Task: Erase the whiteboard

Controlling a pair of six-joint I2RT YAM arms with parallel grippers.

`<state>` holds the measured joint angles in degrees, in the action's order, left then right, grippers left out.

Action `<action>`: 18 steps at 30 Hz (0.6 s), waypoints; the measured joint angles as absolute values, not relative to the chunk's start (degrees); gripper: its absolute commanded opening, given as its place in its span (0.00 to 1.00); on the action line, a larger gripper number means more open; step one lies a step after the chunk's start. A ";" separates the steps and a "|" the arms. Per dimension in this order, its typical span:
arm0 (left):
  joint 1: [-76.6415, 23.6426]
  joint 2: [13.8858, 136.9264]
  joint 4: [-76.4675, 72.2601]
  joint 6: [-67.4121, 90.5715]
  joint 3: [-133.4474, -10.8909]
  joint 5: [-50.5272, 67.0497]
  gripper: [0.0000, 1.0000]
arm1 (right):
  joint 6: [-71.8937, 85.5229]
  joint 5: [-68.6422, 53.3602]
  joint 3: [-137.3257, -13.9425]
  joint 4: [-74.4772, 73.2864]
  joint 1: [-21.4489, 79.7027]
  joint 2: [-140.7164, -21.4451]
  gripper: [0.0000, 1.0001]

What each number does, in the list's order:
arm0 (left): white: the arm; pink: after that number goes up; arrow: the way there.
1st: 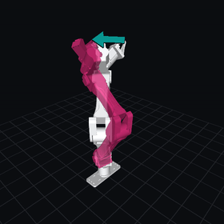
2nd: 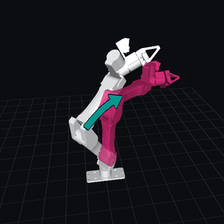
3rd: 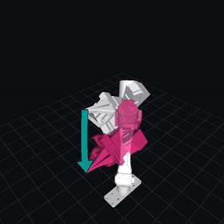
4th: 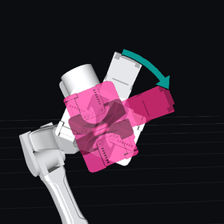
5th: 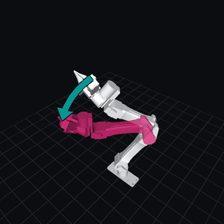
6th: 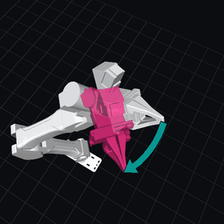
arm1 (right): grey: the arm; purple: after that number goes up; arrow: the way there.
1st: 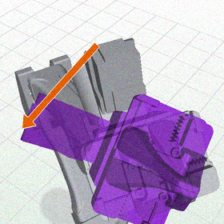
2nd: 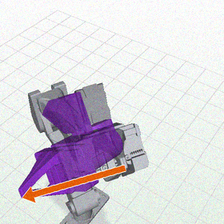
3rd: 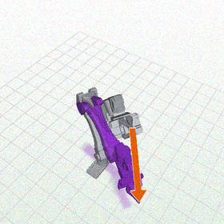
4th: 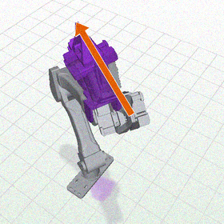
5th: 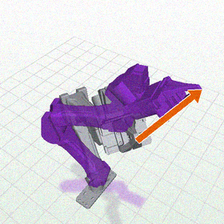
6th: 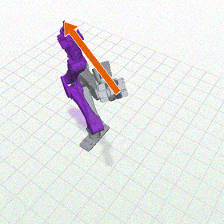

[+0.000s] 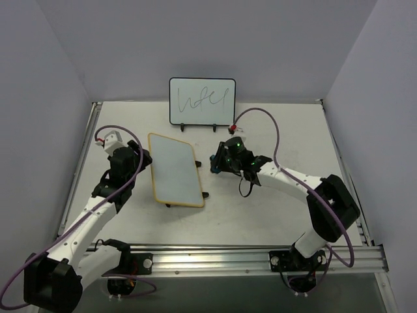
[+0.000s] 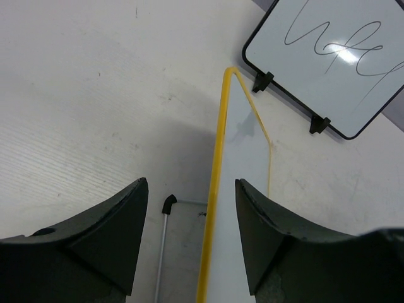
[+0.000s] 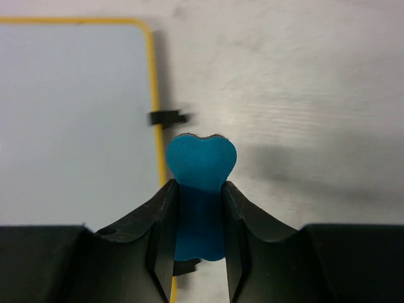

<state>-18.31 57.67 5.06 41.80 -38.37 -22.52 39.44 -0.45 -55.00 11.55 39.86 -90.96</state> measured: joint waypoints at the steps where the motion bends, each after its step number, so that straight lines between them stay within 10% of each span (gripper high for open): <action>1: -18.31 56.97 5.91 41.78 -38.85 -22.90 0.66 | 38.98 1.02 -55.09 10.85 38.20 -90.94 0.00; 10: -18.26 52.40 11.00 40.12 -43.51 -21.96 0.70 | 35.00 6.87 -57.95 6.83 24.69 -96.95 0.08; 18: -17.78 52.82 15.16 35.11 -48.07 -14.17 0.73 | 33.06 4.84 -62.57 7.64 19.51 -107.72 0.44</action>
